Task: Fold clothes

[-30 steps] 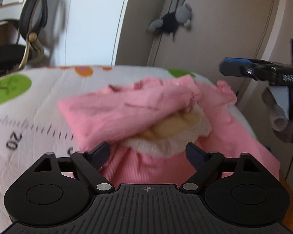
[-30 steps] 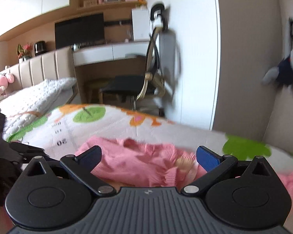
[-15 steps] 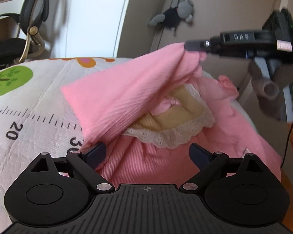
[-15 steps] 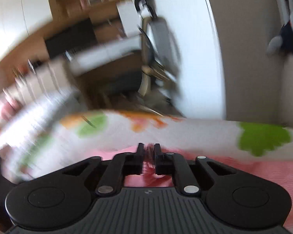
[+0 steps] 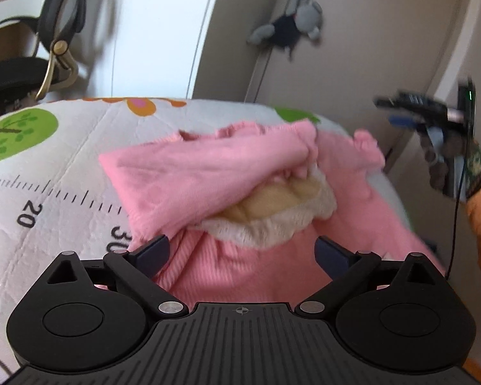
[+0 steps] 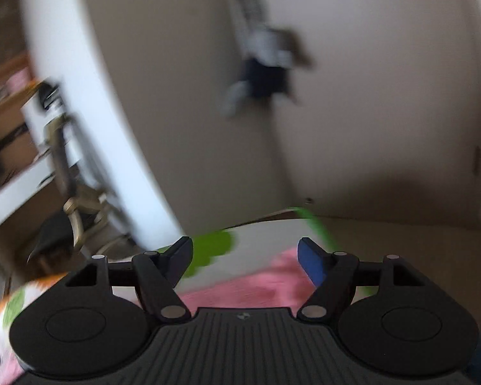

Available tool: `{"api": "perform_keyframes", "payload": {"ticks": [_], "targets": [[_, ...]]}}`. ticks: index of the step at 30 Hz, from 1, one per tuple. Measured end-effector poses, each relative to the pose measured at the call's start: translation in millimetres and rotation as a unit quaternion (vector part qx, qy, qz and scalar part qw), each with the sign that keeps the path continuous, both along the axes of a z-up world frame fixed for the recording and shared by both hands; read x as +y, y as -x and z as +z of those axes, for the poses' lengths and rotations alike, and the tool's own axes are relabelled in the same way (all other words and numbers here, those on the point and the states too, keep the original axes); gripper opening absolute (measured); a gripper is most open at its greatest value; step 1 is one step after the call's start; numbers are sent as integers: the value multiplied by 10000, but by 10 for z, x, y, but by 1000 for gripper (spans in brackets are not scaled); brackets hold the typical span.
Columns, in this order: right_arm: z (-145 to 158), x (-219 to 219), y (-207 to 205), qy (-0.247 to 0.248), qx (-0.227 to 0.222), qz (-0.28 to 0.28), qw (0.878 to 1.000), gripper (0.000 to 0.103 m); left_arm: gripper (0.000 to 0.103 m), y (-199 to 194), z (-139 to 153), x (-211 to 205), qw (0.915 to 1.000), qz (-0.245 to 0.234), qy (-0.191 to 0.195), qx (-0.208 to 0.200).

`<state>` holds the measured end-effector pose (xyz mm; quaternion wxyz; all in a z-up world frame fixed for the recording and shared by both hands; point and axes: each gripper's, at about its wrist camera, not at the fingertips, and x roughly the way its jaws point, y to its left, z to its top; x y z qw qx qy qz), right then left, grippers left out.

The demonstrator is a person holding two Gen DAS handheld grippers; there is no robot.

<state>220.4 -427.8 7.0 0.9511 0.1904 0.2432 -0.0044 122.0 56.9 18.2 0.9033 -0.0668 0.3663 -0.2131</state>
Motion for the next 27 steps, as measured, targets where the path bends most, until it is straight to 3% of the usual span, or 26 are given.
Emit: {"api": "perform_keyframes", "payload": {"ticks": [4,6,8,10,12,15,16,18,19,24,26,27], "targets": [[-278,-13,-15,-4,226,-126,9997,73,100,-42,-29,-52,9999,77,4,82],[-328,136,10,127,118,15,9998,63,100,-41,-21,-81,10000,57,-23,48],[-228,470,85,552,-239,639,9961,63,100,-43,9,-121,9999,7,-110,-71],[-115,916,144,787,-408,1642,9824,62,100,-54,47,-171,9993,-47,-263,-244],[-70,1306,168,709,-318,2654,9610,62,100,-80,69,-220,9984,-129,-380,-395],[-197,1861,148,911,-46,3493,9326,60,100,-126,59,-282,9973,-274,-393,-560],[-253,1998,134,1006,31,3607,9272,54,100,-145,40,-291,9973,-306,-358,-566],[-267,2192,99,1057,129,3747,9210,16,100,-176,8,-282,9975,-299,-322,-546],[-208,2228,117,934,68,3832,9189,8,100,-183,3,-264,9976,-270,-310,-550],[222,2095,131,40,-190,3986,9169,4,101,-199,51,-111,9973,-168,-123,-704],[273,1993,86,-305,-77,3904,9201,4,102,-237,41,-68,9975,-138,-21,-691],[257,1974,42,-224,-13,3764,9262,4,102,-259,25,-53,9977,-130,40,-664]]}}
